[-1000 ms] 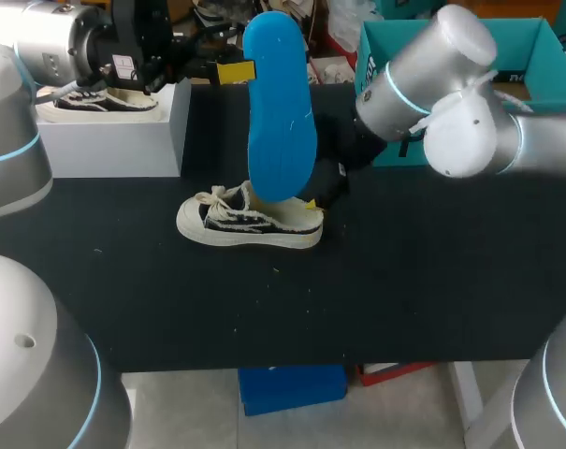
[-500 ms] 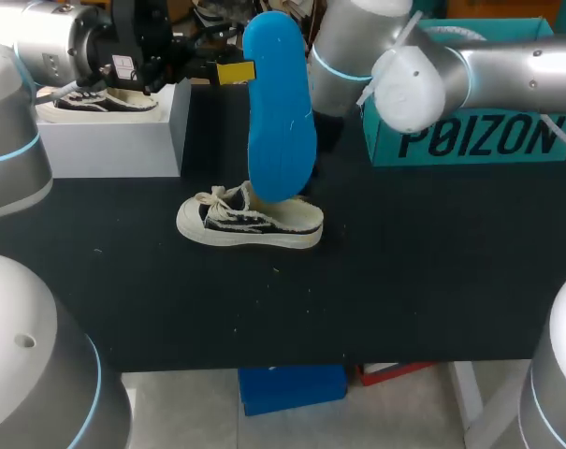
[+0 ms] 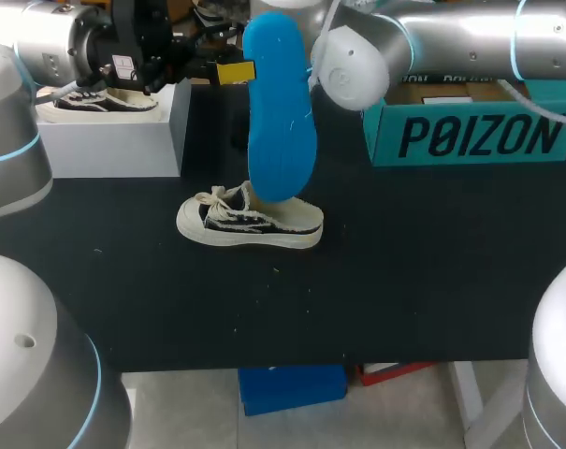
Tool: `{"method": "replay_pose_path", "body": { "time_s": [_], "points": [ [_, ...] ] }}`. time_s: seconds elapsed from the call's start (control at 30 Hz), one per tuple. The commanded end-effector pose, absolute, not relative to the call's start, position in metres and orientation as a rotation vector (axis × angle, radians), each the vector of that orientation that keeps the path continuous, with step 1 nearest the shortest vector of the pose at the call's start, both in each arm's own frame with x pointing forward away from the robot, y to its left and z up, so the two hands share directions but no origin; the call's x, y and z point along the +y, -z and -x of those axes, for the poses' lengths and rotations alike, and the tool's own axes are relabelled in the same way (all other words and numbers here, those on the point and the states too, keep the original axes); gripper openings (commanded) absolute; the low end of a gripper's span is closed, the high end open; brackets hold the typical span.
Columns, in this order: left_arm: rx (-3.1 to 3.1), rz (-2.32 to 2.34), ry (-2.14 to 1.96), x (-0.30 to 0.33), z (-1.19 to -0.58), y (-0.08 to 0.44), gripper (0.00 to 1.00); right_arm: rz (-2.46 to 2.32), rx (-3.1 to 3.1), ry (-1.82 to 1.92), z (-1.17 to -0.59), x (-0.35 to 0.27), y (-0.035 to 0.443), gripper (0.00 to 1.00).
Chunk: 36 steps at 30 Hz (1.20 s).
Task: Take the shoe out of the shoebox, open the shoe tongue, remove and reinsert the insole, then place the shoe into the shoebox
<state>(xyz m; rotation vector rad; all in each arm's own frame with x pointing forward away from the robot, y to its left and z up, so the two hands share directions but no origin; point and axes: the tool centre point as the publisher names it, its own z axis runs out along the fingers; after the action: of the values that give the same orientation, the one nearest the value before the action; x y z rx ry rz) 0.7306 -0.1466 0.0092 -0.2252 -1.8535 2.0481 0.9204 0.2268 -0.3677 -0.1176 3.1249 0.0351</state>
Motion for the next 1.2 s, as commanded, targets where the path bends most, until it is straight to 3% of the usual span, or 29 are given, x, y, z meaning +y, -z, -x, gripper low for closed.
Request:
{"method": "replay_pose_path", "body": {
  "time_s": [0.03, 0.4, 0.43, 0.5, 0.57, 0.63, 0.67, 0.7, 1.2],
  "points": [
    [-1.855, 0.224, -2.050, -0.148, -0.730, -0.008, 0.00, 0.112, 3.139, 0.212, -0.925, 0.236, 0.384, 0.87],
    [-1.855, 0.224, -2.050, -0.148, -0.730, -0.008, 0.00, 0.022, 3.168, 0.103, -0.925, 0.234, 0.409, 0.84],
    [-1.855, 0.224, -2.050, -0.148, -0.730, -0.008, 0.00, 0.008, 3.167, 0.083, -0.925, 0.234, 0.410, 0.75],
    [-1.855, 0.224, -2.050, -0.148, -0.730, -0.008, 0.00, -0.012, 3.169, 0.069, -0.923, 0.232, 0.413, 0.49],
    [-1.855, 0.224, -2.050, -0.148, -0.730, -0.008, 0.00, -0.030, 3.172, 0.053, -0.922, 0.229, 0.416, 0.37],
    [-1.855, 0.224, -2.050, -0.148, -0.730, -0.008, 0.00, -0.061, 3.173, 0.018, -0.920, 0.226, 0.418, 0.32],
    [-1.855, 0.224, -2.050, -0.148, -0.730, -0.008, 0.00, -0.065, 3.176, 0.008, -0.919, 0.225, 0.419, 0.24],
    [-1.855, 0.224, -2.050, -0.148, -0.730, -0.008, 0.00, -0.068, 3.171, -0.011, -0.918, 0.225, 0.420, 0.00],
    [-1.855, 0.224, -2.050, -0.148, -0.730, -0.008, 0.00, -0.059, 3.175, -0.042, -0.918, 0.224, 0.421, 0.00]
  ]
}}
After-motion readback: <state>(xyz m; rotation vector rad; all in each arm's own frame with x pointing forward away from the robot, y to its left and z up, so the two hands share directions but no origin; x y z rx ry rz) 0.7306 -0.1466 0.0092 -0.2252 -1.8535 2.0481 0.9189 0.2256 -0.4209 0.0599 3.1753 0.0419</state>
